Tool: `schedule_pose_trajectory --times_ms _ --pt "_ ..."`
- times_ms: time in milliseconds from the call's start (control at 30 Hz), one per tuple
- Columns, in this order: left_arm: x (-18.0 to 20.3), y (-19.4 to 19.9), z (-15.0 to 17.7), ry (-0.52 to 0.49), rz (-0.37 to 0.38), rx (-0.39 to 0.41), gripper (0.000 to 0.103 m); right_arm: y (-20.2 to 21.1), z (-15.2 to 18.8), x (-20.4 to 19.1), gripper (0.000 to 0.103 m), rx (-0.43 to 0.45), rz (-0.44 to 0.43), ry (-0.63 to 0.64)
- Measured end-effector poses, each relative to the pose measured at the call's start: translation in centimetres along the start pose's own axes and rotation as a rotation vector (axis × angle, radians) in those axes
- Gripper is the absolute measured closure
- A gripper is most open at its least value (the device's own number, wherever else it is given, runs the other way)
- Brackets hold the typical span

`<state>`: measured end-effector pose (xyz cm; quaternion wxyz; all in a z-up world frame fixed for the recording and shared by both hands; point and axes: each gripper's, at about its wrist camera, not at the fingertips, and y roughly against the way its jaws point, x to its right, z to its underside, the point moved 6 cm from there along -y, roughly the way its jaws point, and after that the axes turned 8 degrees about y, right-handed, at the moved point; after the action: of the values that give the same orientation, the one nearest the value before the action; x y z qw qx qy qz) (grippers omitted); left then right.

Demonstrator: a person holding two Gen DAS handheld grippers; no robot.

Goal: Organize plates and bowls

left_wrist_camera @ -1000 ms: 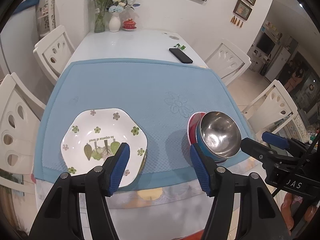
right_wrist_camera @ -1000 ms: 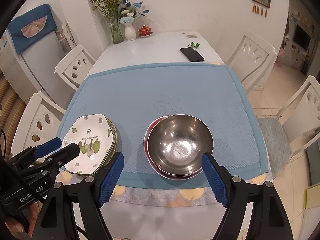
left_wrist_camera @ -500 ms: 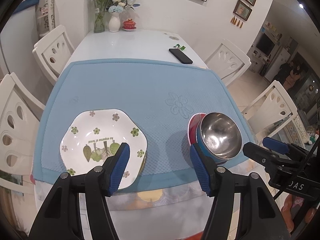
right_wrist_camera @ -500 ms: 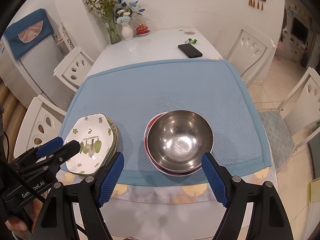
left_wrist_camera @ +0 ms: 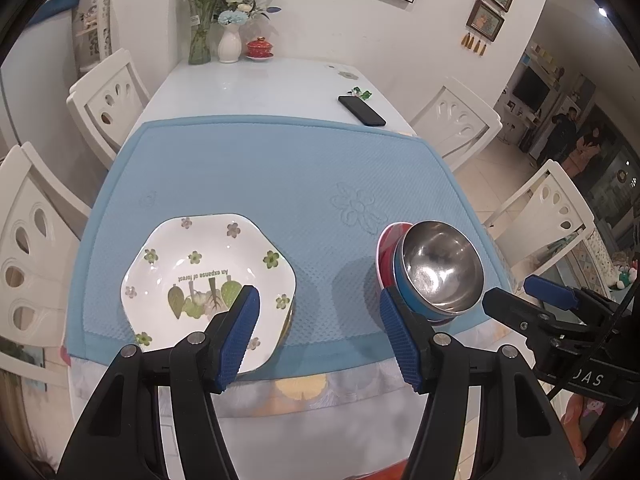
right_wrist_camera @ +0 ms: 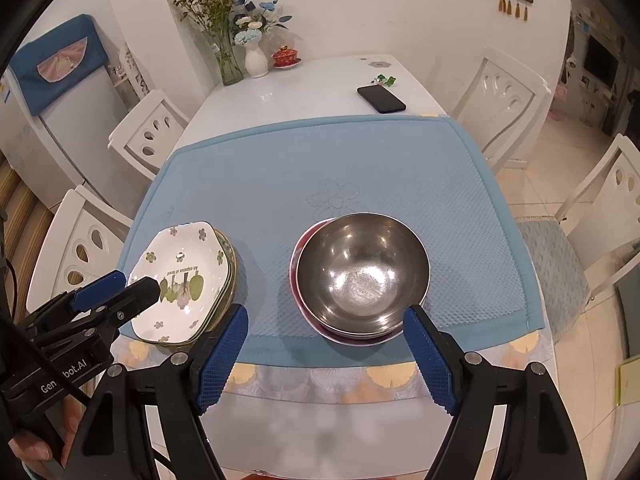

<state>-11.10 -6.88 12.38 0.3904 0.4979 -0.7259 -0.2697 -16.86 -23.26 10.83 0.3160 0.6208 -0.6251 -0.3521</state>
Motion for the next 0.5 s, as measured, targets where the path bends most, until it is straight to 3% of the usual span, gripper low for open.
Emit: schedule_pose_trajectory --times_ms 133,500 --pt "-0.03 -0.03 0.12 -0.003 0.001 -0.003 0.043 0.56 0.09 -0.46 0.025 0.022 0.051 0.057" --pt "0.85 -0.35 0.46 -0.015 0.016 -0.019 0.043 0.78 0.37 -0.22 0.025 0.014 0.041 0.07"
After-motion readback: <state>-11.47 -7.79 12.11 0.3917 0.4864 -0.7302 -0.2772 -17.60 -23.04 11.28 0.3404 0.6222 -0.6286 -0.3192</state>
